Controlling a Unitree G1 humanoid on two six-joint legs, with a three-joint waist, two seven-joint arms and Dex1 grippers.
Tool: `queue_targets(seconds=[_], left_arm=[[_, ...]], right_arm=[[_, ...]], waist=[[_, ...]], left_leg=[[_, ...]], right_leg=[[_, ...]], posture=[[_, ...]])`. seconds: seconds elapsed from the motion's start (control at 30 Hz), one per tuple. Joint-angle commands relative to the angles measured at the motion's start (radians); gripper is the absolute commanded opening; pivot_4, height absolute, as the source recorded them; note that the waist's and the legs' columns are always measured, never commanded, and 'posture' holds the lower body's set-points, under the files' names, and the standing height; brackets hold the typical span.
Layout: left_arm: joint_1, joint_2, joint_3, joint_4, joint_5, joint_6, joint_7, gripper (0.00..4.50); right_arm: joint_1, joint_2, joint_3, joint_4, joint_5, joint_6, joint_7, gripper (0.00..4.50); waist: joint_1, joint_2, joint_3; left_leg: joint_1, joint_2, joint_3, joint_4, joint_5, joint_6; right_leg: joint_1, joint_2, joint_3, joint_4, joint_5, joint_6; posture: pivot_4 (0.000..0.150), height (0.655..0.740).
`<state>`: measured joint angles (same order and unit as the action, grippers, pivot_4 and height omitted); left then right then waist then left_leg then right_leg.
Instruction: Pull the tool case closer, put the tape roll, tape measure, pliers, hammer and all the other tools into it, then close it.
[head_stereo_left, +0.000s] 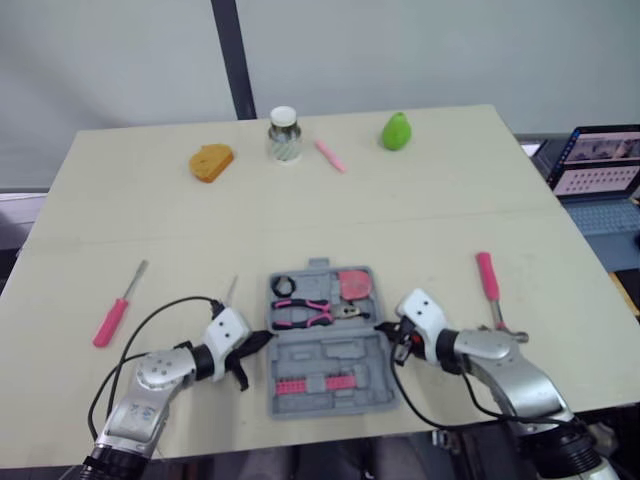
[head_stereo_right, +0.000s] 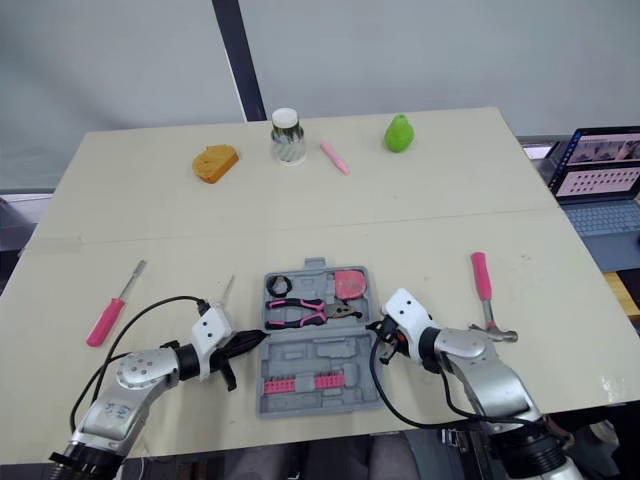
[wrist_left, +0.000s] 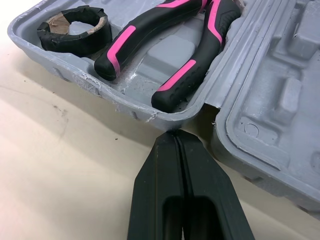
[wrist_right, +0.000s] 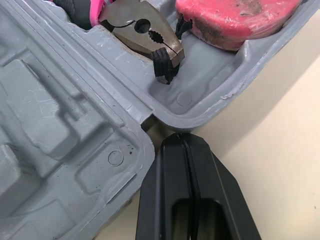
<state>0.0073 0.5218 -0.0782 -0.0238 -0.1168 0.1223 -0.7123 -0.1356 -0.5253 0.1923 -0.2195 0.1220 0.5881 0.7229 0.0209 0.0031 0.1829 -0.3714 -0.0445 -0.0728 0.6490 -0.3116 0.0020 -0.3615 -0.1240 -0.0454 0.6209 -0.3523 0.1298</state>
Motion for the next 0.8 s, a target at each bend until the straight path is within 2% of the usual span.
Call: queue_targets(seconds=[0.03,0.8], left_arm=[[-0.004,0.000,0.020,-0.006,-0.005,-0.016,0.007,0.05],[-0.015,0.001,0.024,0.030,-0.004,-0.044,0.009,0.05]], right_arm=[[-0.007,0.009,0.007,-0.011,0.002,-0.012,-0.009,0.00],[0.009,-0.003,0.005,-0.027,0.003,-0.004,0.001,0.00]], waist=[[0.000,0.000,0.000],[0.000,0.000,0.000]], left_leg=[[0.000,0.000,0.000,0.000,0.000,0.000],[0.000,0.000,0.000,0.000,0.000,0.000]], right_leg=[[0.000,0.000,0.000,0.000,0.000,0.000],[0.000,0.000,0.000,0.000,0.000,0.000]], posture=[[0.150,0.7391],[0.150,0.7391]])
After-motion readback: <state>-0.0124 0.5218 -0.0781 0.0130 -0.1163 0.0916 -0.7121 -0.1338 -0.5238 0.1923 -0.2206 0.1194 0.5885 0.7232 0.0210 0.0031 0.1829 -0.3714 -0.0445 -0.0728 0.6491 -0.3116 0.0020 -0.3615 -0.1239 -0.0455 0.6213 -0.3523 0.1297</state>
